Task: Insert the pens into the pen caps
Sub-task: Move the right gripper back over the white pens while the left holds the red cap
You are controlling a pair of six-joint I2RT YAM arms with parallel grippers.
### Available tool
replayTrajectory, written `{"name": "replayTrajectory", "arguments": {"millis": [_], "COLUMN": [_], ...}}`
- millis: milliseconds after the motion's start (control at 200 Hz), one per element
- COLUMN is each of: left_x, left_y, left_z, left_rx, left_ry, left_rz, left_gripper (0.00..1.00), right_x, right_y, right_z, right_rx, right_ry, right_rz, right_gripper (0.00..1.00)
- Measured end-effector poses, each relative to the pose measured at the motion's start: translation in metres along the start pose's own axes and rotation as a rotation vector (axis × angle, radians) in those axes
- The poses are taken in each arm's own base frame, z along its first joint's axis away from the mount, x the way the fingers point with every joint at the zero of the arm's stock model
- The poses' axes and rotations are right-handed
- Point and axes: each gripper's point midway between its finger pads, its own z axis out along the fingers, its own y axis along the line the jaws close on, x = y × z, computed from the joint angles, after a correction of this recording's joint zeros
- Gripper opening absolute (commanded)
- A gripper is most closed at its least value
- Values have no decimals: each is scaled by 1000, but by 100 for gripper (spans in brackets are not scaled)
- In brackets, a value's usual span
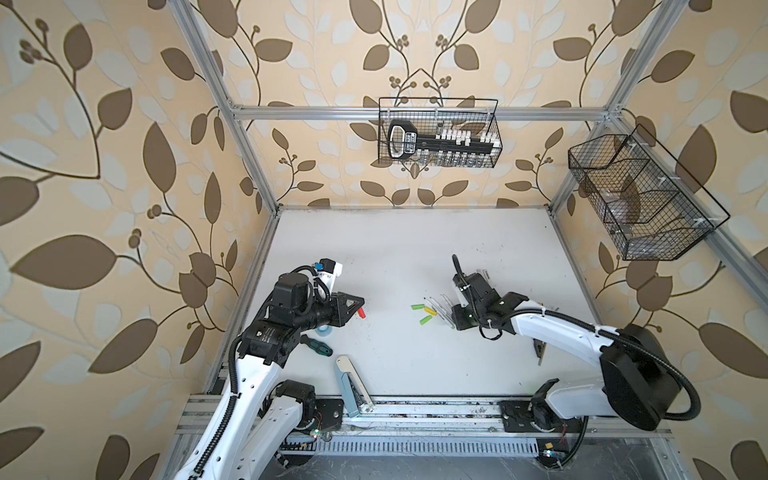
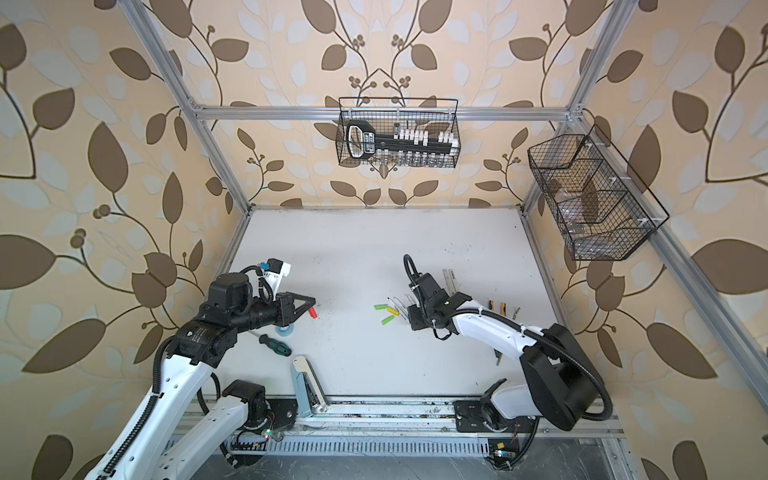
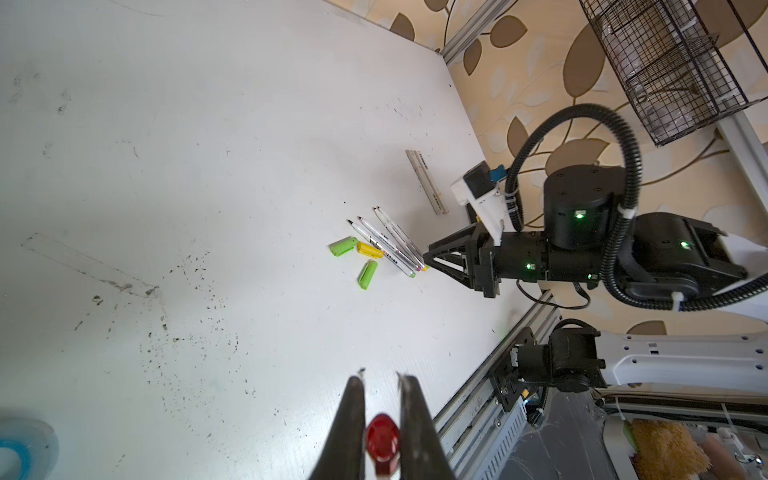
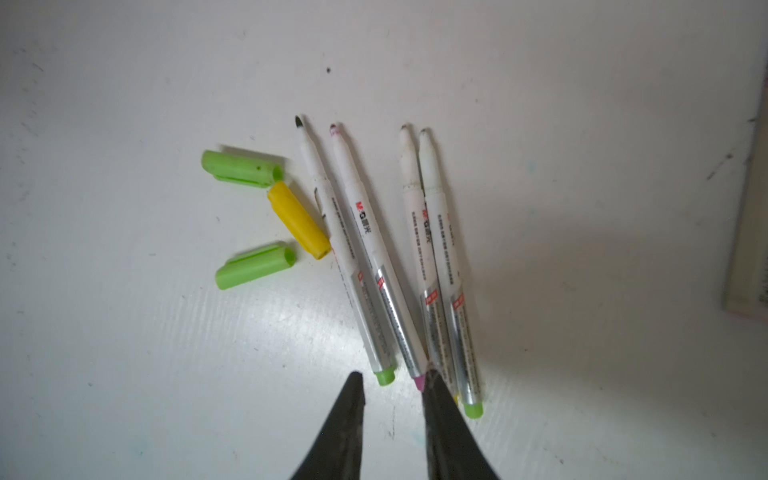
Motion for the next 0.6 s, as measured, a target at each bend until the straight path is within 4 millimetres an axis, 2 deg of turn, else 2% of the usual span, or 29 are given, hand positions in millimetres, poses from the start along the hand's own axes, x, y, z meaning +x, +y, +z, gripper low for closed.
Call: {"name": "replayTrajectory", "arguments": {"millis": [110, 405, 600], "left_x": [1, 1, 1], "left_y": [2, 3, 3], "left_z": [2, 4, 4], "left_rx": [-4, -5, -5], "left_ry": [10, 15, 16], "left_rz": [-8, -11, -11], "left_gripper": [0, 0, 0], "right_x": [4, -2, -8], "right_y": [0, 3, 4], "right_z": [8, 28, 32], "right_rx": [3, 7, 14], "right_ry": [33, 74, 75], "right_rz": [-29, -66, -81], "right_gripper": [24, 23, 22]}}
